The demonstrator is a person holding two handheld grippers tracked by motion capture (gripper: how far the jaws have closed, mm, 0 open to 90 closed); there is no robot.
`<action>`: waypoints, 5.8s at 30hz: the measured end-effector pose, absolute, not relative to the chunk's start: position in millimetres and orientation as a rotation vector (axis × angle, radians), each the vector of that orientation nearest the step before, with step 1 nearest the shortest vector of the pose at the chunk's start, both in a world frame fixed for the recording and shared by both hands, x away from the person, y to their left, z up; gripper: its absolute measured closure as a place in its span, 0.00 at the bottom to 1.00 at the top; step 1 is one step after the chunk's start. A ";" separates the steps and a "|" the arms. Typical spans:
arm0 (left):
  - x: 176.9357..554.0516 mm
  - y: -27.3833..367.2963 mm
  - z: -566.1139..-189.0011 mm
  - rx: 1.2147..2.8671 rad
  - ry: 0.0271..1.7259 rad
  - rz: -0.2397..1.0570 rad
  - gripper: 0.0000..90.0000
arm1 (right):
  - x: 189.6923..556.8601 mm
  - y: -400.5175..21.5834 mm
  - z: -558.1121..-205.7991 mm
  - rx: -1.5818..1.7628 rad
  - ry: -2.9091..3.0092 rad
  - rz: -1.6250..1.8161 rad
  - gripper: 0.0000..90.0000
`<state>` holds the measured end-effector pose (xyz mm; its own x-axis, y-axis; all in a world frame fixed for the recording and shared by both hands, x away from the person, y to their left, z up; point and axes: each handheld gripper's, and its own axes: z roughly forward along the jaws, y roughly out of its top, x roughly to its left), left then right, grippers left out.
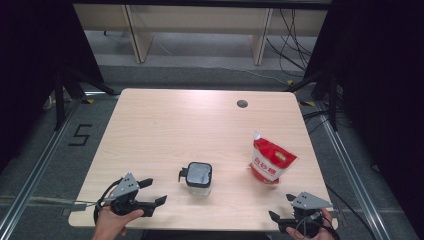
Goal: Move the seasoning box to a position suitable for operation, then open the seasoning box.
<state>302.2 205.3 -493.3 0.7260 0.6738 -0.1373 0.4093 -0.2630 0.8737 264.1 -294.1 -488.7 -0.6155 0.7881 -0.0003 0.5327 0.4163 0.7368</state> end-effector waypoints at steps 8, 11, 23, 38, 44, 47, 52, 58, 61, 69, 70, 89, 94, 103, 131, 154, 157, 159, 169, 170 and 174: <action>301.3 206.9 -494.2 1.914 0.841 0.335 0.22 | 267.3 -293.0 -489.5 1.099 2.351 1.025 0.21; 300.9 206.0 -494.8 1.915 0.854 0.345 0.22 | 266.8 -292.6 -488.9 1.124 2.354 1.021 0.22; 311.5 204.0 -495.3 1.925 0.845 0.388 0.26 | 268.3 -291.9 -489.4 1.076 2.344 1.042 0.23; 340.3 175.1 -501.3 1.975 0.773 0.388 0.48 | 263.4 -293.1 -491.3 1.097 2.359 1.041 0.25; 346.0 156.0 -505.4 2.008 0.697 0.413 0.55 | 263.3 -294.3 -492.3 1.084 2.363 1.043 0.25; 347.7 152.9 -504.7 2.001 0.699 0.416 0.58 | 263.6 -294.7 -492.5 1.082 2.360 1.039 0.25; 355.3 149.7 -504.7 1.990 0.679 0.404 0.63 | 262.4 -293.4 -492.9 1.103 2.368 1.039 0.26; 355.7 149.4 -504.1 1.984 0.655 0.405 0.71 | 264.2 -294.4 -493.0 1.076 2.378 1.054 0.26; 355.7 148.9 -504.0 1.985 0.644 0.406 0.75 | 264.1 -294.4 -492.7 1.073 2.364 1.034 0.26; 353.8 149.9 -503.3 2.008 0.612 0.417 0.82 | 262.5 -292.7 -491.7 1.094 2.368 1.046 0.27; 353.1 149.7 -503.1 2.011 0.606 0.428 0.82 | 262.6 -292.7 -491.5 1.096 2.368 1.045 0.27; 351.1 148.6 -500.7 2.015 0.566 0.427 0.82 | 264.4 -290.7 -492.1 1.070 2.385 1.039 0.27; 351.0 148.3 -501.8 2.013 0.569 0.414 0.82 | 265.3 -290.9 -492.5 1.054 2.391 1.042 0.27; 347.0 135.4 -503.5 2.026 0.505 0.377 0.82 | 264.9 -289.7 -493.3 1.063 2.398 1.036 0.27; 342.4 108.2 -501.7 2.036 0.417 0.292 0.79 | 260.9 -289.9 -492.7 1.029 2.404 1.033 0.30; 334.6 120.5 -476.4 1.960 0.606 0.232 0.29 | 263.9 -292.7 -494.8 0.991 2.429 1.041 0.30; 335.0 121.4 -474.1 1.952 0.602 0.247 0.29 | 263.4 -292.4 -494.6 1.002 2.429 1.035 0.30; 334.5 121.8 -471.8 1.945 0.605 0.261 0.29 | 263.1 -292.0 -494.7 1.002 2.427 1.037 0.30; 326.5 118.2 -457.1 1.899 0.510 0.390 0.76 | 265.2 -289.9 -495.6 0.986 2.439 1.045 0.30; 326.5 116.5 -455.5 1.891 0.502 0.381 0.82 | 265.1 -289.5 -495.4 0.996 2.435 1.042 0.30; 327.4 111.5 -452.6 1.888 0.489 0.386 0.88 | 265.0 -289.2 -496.3 1.000 2.444 1.049 0.30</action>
